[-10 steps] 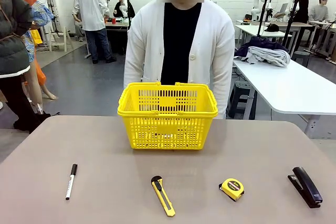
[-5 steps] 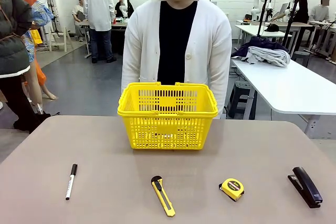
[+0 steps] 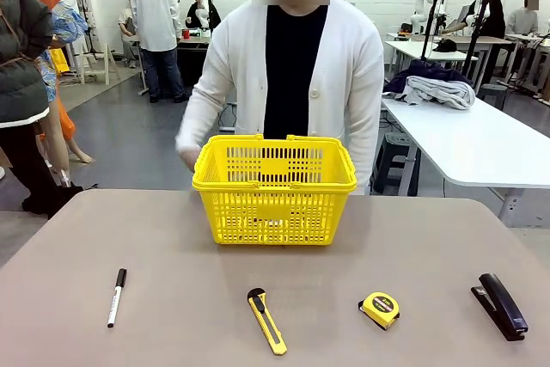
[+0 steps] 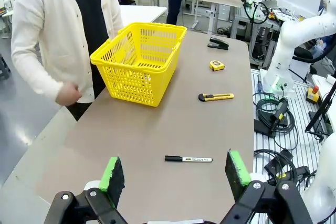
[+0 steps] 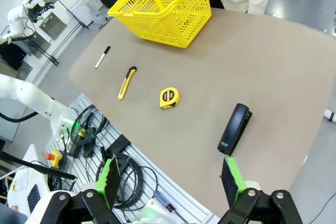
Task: Place the items the person wants into the basket.
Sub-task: Pick up the item the person points to and place it in the Market Basket.
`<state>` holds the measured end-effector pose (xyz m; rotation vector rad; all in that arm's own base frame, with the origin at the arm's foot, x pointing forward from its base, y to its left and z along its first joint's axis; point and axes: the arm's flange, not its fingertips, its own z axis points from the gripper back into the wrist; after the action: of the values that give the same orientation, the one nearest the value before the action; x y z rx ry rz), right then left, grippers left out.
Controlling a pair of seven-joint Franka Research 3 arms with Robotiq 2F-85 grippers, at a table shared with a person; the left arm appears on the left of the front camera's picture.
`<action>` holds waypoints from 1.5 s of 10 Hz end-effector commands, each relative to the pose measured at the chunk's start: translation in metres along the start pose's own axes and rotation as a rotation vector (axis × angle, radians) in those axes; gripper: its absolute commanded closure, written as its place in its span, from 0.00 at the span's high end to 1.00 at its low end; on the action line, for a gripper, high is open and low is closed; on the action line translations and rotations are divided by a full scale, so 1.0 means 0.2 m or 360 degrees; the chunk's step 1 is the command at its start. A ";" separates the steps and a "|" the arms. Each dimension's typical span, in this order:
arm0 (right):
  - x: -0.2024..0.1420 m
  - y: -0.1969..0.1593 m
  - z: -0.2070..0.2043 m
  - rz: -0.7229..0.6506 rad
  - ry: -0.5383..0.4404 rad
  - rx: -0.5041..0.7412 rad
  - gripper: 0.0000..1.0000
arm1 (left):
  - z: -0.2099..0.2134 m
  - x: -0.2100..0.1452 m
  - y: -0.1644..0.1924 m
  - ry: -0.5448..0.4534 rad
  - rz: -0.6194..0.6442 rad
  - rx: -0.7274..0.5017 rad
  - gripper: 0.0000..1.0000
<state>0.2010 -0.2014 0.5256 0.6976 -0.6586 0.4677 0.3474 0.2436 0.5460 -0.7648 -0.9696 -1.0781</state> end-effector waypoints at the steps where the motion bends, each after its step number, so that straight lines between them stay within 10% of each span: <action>1: 0.00 0.00 -0.01 0.0018 -0.0027 0.0027 1.00 | 0.01 0.00 0.00 -0.0014 -0.0021 -0.0010 1.00; 15: 0.00 0.00 -0.01 0.0018 -0.0027 0.0027 1.00 | 0.01 0.00 0.00 -0.0014 -0.0021 -0.0010 1.00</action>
<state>0.2010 -0.2014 0.5256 0.6973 -0.6591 0.4688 0.3480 0.2429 0.5461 -0.7650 -0.9675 -1.0798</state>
